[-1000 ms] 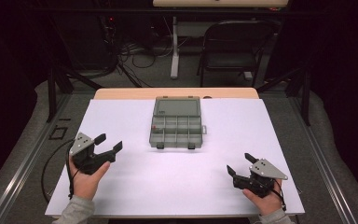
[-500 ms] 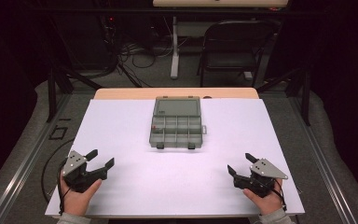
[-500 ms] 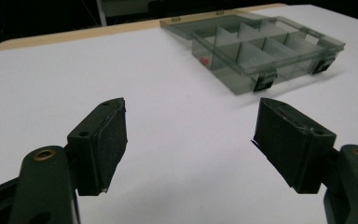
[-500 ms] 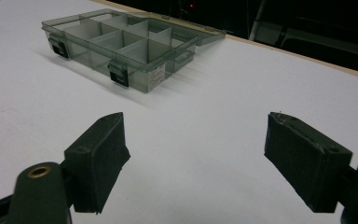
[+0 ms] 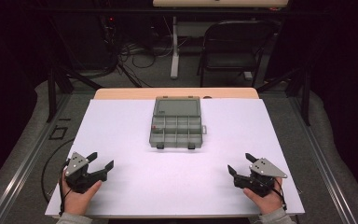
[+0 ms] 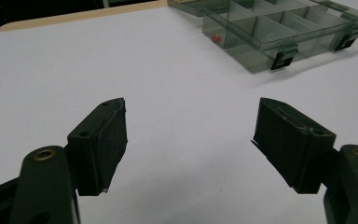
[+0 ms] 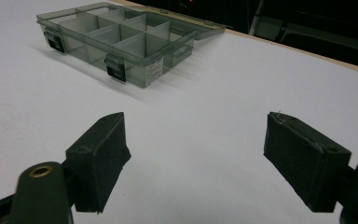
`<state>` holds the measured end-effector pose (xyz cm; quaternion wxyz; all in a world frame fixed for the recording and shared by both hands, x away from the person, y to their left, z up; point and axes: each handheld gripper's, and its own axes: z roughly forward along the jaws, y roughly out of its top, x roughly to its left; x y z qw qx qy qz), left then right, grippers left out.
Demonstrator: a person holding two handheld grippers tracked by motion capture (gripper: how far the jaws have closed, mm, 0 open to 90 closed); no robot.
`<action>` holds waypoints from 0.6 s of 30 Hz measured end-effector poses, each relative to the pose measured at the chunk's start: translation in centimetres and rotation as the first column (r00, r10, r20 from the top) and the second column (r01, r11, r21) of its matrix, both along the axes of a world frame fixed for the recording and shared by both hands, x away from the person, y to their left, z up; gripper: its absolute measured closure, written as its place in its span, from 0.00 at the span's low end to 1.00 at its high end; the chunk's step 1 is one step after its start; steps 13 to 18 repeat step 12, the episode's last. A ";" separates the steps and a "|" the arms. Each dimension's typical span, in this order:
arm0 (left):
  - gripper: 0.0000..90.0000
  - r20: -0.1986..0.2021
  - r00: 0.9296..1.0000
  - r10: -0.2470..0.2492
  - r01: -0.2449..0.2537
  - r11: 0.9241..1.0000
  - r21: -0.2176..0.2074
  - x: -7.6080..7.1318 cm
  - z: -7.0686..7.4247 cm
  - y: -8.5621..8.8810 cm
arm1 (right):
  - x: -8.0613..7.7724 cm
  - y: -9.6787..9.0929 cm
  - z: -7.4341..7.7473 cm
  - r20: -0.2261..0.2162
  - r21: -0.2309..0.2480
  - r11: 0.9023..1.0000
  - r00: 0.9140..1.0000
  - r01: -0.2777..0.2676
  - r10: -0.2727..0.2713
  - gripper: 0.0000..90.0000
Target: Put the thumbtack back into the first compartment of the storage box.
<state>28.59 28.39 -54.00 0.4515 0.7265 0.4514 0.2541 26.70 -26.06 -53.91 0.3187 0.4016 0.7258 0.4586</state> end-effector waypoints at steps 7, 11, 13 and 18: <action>0.28 -0.015 1.000 0.006 -0.006 1.000 -0.005 0.2 -0.2 0.3 | 0.1 0.0 0.0 -0.004 -0.004 1.000 1.000 0.002 -0.002 0.23; 0.28 -0.027 1.000 0.012 -0.012 1.000 -0.003 0.3 -0.2 0.4 | 0.1 -0.1 -0.1 -0.013 -0.009 1.000 1.000 0.007 -0.007 0.23; 0.27 -0.029 0.999 0.016 -0.016 1.000 -0.004 0.3 -0.2 0.5 | 0.1 -0.1 -0.1 -0.013 -0.010 1.000 1.000 0.009 -0.010 0.23; 0.27 -0.029 0.999 0.016 -0.016 1.000 -0.004 0.3 -0.2 0.5 | 0.1 -0.1 -0.1 -0.013 -0.010 1.000 1.000 0.009 -0.010 0.23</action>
